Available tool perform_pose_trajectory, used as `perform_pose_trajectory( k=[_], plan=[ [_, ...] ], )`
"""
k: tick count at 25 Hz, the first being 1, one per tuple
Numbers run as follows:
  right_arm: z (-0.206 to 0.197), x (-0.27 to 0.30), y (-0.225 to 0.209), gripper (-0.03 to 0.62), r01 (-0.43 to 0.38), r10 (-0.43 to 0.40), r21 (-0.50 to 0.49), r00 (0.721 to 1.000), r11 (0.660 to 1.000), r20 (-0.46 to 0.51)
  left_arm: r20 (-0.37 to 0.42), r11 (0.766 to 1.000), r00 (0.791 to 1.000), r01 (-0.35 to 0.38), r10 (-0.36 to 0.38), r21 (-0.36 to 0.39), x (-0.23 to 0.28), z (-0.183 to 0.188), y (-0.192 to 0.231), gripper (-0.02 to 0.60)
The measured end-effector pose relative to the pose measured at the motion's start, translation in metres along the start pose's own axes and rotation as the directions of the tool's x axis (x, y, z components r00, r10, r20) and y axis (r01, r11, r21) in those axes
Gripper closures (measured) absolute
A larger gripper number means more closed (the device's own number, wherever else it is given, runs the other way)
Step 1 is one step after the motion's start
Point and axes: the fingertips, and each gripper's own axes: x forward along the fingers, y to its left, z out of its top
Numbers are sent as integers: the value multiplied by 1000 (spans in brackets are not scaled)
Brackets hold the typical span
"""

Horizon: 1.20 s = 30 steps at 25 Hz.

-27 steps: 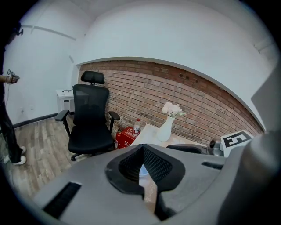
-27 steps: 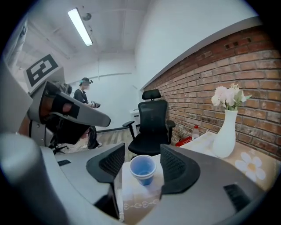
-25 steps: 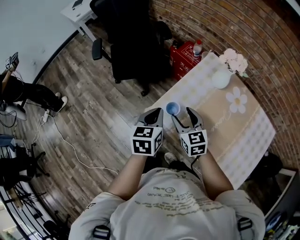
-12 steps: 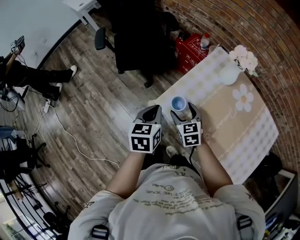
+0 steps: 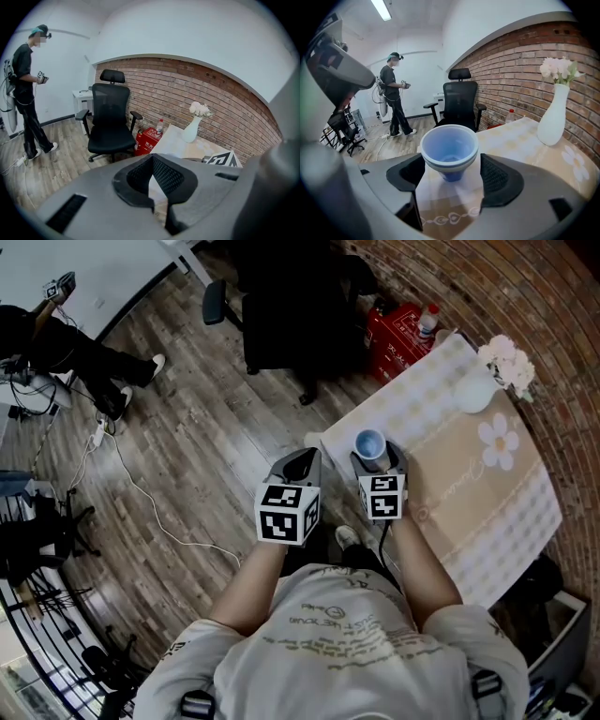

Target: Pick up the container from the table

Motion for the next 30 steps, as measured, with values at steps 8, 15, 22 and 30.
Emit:
perform_pose_trajectory(
  k=[8,15,22,30],
  plan=[
    [-5,16,1,255,19,-19,-9,1000,1000,-20,-15,1000,1000,-25,24,-8,-7,-8,14,580],
    [-6,17,0,307,38,-38,-13,999,999,-14,-20,1000,1000,-14,14,0,-5,-8,16,580],
    [-3,9,2,310,36,-36,12,999,999,-22,-26,1000,999,22,-21,8,1,-3,11,580],
    [11,-11,-5,313,26,-26,32,1000,999,3,-10,997,998,67,-66,29,6,9,-2,580]
  ],
)
